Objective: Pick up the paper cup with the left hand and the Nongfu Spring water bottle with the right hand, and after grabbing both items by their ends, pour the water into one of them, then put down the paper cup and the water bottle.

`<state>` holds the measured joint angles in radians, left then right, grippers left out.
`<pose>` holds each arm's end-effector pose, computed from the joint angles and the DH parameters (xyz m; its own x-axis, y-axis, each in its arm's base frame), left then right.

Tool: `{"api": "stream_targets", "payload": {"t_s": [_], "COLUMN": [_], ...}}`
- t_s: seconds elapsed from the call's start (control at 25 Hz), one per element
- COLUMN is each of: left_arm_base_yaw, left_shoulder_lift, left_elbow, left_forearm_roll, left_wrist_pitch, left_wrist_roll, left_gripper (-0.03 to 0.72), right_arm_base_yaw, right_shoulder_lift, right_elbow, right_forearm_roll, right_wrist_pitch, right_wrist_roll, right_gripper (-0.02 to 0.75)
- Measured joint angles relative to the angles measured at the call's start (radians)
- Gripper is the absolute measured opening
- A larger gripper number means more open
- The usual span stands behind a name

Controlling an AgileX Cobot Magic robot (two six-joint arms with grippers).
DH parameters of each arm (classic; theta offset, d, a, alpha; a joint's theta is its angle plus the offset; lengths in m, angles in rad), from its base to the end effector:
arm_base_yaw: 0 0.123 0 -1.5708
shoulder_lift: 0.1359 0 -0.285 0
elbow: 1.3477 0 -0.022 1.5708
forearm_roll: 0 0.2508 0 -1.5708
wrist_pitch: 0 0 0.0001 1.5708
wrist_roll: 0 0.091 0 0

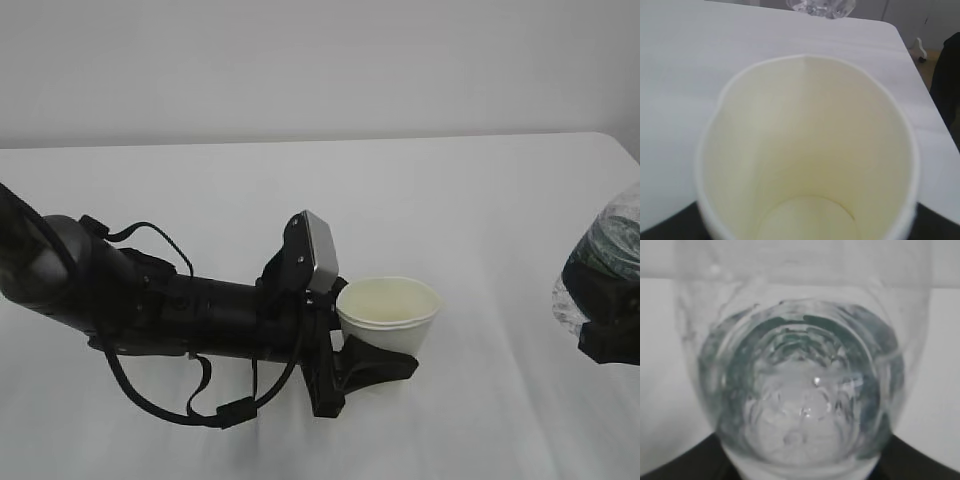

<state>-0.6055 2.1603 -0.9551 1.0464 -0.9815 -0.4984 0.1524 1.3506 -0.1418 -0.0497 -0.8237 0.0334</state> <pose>0.2709 -0.2671 0.0913 -0.1197 0.3057 -0.9446 0.9880 0.1307 -0.0829 0.1889 0.0324 0.1638 -0.2906 -0.0450 -0.9558 -0.1863 0.9824 0.0103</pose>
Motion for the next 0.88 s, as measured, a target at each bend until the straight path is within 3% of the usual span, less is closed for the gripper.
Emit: {"api": "stream_targets", "payload": {"t_s": [0.4, 0.88], "left_arm_base_yaw": [-0.052, -0.054], "left_shoulder_lift": [0.000, 0.000], "left_elbow": [0.000, -0.002], "left_forearm_roll": [0.005, 0.012], "left_wrist_pitch": [0.001, 0.001], "left_wrist_roll": [0.000, -0.018], "left_gripper": [0.420, 0.419], "right_arm_base_yaw": [0.000, 0.000], "right_shoulder_lift": [-0.091, -0.095], "right_elbow": [-0.079, -0.135], "right_forearm_roll": [-0.026, -0.028], "right_wrist_pitch": [0.309, 0.346], "right_wrist_roll": [-0.049, -0.157], "right_gripper": [0.356, 0.356]}}
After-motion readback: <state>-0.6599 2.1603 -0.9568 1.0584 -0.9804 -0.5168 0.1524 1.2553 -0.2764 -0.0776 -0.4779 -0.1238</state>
